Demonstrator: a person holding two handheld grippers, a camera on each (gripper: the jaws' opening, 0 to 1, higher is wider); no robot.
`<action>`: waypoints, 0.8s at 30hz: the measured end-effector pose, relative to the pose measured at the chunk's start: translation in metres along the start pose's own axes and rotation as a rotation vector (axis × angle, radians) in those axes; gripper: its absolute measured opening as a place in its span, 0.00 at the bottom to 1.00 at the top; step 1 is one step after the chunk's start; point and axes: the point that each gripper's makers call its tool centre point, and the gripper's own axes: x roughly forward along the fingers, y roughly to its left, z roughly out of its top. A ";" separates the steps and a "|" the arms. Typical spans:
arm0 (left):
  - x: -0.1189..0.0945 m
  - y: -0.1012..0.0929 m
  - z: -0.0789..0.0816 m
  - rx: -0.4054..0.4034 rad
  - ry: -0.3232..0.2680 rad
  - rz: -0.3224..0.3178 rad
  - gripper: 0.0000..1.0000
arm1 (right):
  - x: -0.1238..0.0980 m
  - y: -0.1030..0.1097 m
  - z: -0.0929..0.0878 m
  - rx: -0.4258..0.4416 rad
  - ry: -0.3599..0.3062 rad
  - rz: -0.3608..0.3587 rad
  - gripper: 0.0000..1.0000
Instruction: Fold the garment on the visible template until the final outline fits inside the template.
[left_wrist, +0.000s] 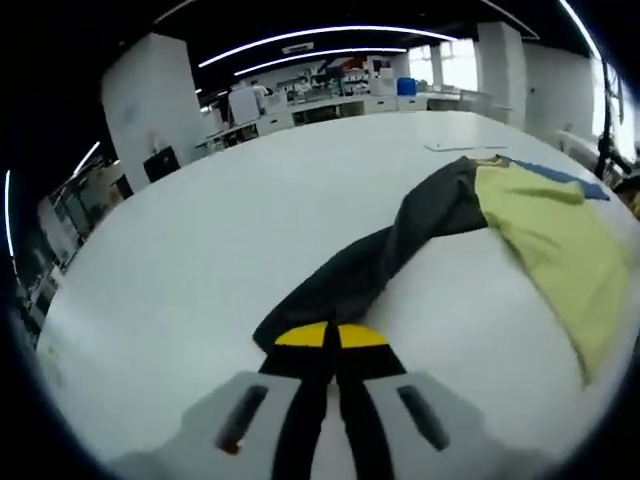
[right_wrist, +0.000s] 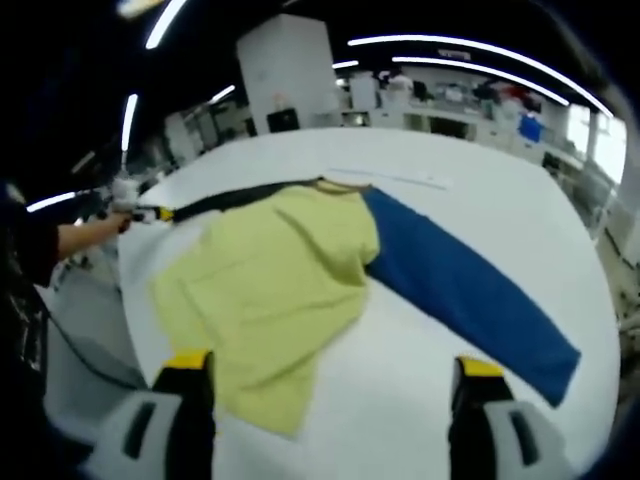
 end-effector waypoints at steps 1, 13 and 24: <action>-0.004 0.000 0.004 -0.003 -0.013 -0.006 0.00 | 0.000 0.001 0.000 -0.001 0.000 0.000 0.99; -0.030 0.018 0.058 -0.119 -0.172 0.019 0.00 | 0.000 0.004 -0.001 -0.012 0.006 -0.004 0.99; 0.012 0.045 0.053 -0.130 -0.098 0.097 0.00 | 0.000 0.001 0.000 -0.007 0.004 -0.016 0.99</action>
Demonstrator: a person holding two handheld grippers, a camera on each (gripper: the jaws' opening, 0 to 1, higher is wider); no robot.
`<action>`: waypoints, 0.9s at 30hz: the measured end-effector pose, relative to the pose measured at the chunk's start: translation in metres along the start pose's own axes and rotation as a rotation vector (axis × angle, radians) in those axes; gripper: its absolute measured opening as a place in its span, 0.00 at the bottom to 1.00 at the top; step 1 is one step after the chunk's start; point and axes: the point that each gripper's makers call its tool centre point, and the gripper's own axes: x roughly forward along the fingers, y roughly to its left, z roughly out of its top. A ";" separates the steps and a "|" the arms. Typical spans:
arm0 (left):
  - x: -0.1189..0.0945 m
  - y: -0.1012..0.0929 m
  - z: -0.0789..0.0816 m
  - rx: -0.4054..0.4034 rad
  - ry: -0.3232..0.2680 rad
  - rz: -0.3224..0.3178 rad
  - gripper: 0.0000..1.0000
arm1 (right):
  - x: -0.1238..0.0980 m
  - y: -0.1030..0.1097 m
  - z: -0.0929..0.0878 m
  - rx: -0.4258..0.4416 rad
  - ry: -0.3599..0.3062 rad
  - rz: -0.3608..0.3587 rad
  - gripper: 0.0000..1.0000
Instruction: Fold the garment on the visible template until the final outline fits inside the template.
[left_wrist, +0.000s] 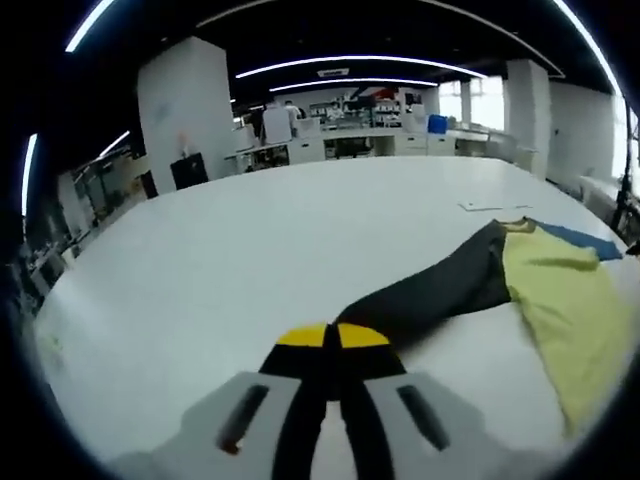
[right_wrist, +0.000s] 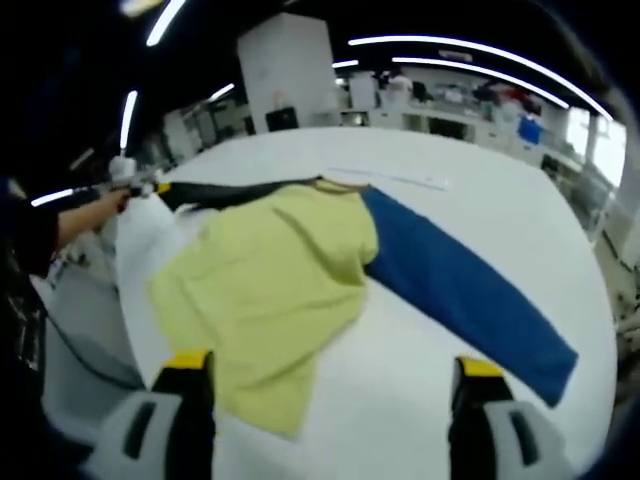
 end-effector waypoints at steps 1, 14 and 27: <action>0.003 0.002 0.000 -0.005 -0.001 0.004 0.00 | 0.000 -0.001 0.000 0.001 0.000 -0.002 0.99; 0.014 0.027 -0.008 0.091 0.026 0.127 0.27 | -0.001 -0.002 -0.003 0.010 0.008 -0.009 0.99; 0.000 0.000 -0.012 0.127 -0.007 0.030 0.64 | 0.001 -0.001 -0.004 0.007 0.007 0.000 0.99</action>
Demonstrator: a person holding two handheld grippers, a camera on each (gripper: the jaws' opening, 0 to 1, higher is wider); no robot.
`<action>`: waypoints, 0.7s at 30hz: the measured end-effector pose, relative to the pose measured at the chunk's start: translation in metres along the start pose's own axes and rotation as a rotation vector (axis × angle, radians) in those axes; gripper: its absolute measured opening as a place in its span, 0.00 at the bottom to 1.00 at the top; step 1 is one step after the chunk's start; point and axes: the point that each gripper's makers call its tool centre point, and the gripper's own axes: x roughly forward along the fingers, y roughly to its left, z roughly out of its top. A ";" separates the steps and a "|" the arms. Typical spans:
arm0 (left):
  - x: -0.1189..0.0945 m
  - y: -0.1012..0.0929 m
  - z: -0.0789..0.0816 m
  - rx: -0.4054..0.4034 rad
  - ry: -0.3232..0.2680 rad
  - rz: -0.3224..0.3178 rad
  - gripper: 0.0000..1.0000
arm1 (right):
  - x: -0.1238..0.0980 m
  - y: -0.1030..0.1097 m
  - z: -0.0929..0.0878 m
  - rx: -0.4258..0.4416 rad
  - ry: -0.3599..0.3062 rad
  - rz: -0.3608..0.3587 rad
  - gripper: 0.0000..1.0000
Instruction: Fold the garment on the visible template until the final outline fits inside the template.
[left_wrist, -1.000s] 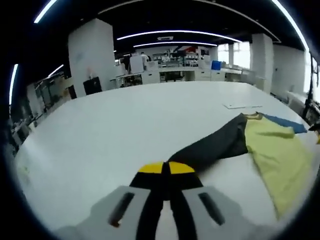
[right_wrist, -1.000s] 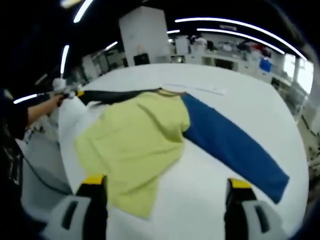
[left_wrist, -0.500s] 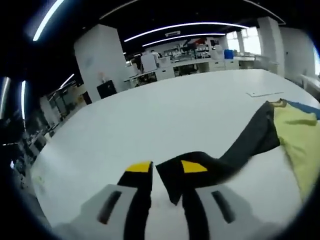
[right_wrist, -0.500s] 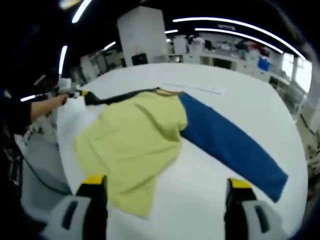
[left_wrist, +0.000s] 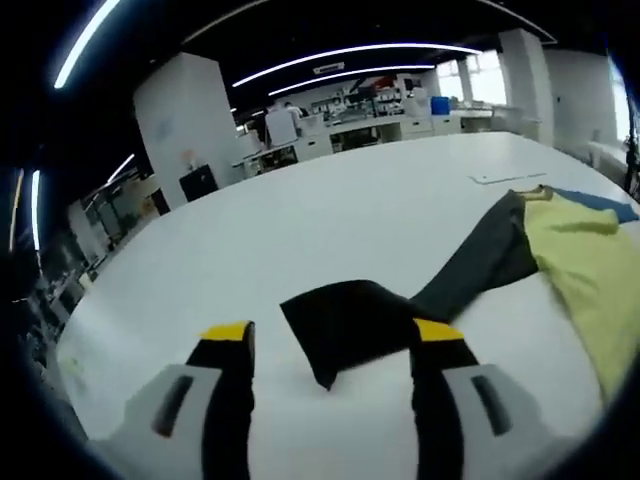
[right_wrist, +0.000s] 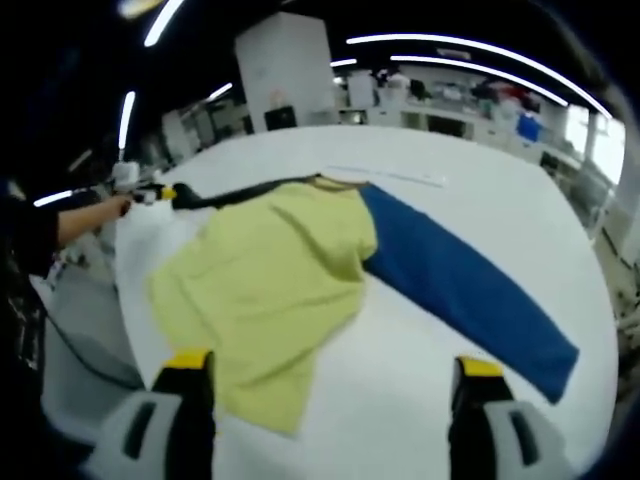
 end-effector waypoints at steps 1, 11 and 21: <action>-0.003 -0.005 0.001 -0.001 -0.009 -0.014 0.67 | 0.000 0.000 0.000 0.000 0.000 0.000 0.99; -0.032 -0.055 0.001 0.027 -0.051 -0.139 0.86 | 0.004 0.003 -0.008 0.005 0.009 0.007 0.96; -0.065 -0.123 -0.003 -0.070 -0.087 -0.302 0.90 | 0.004 0.010 -0.009 -0.007 0.001 0.006 0.91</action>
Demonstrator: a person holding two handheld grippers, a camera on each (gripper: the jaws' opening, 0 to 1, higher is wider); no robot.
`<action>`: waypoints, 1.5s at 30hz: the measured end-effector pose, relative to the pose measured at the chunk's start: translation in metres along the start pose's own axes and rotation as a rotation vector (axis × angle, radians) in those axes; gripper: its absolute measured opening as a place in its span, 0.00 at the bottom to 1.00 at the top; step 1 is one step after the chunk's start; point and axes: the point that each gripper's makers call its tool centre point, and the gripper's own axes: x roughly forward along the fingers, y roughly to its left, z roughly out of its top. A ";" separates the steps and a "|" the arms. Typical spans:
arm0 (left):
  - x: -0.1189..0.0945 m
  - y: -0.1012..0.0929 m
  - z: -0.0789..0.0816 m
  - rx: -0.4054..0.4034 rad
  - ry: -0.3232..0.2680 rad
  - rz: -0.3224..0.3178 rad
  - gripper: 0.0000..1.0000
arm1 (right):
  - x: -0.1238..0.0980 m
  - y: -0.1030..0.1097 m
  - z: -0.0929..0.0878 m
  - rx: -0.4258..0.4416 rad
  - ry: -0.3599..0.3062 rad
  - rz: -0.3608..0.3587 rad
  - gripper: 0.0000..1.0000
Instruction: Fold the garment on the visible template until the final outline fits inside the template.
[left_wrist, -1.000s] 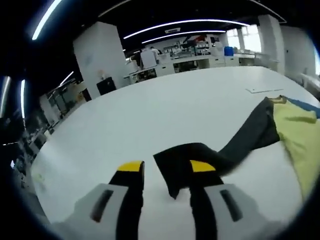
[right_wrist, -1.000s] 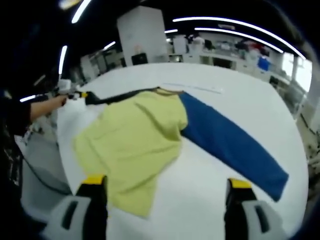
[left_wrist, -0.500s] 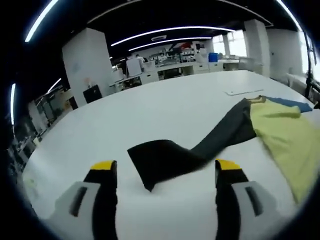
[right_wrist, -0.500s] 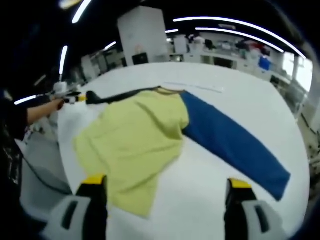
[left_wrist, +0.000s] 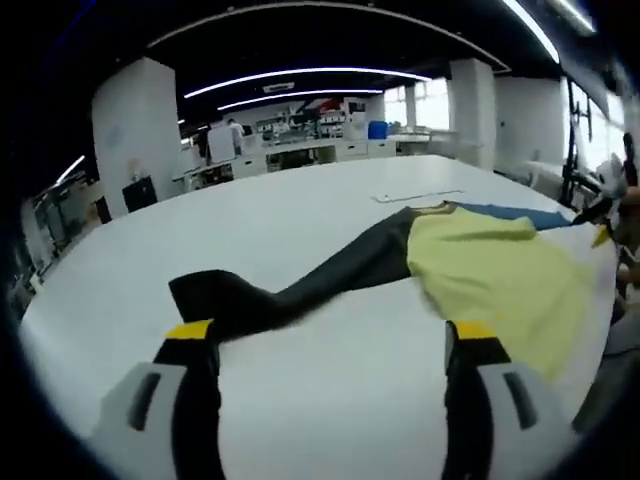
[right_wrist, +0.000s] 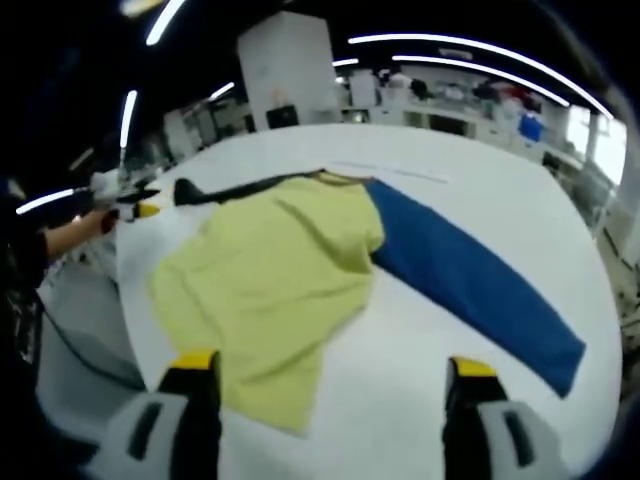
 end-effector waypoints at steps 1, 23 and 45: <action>-0.001 -0.008 -0.002 -0.040 -0.001 -0.021 0.90 | 0.000 -0.001 0.000 -0.002 -0.002 0.000 0.90; -0.010 -0.126 -0.055 0.065 0.241 -0.220 0.49 | 0.012 0.023 -0.040 0.039 0.039 -0.058 0.53; -0.015 -0.155 -0.084 0.035 0.370 -0.267 0.27 | 0.015 0.029 -0.056 0.057 0.095 -0.068 0.23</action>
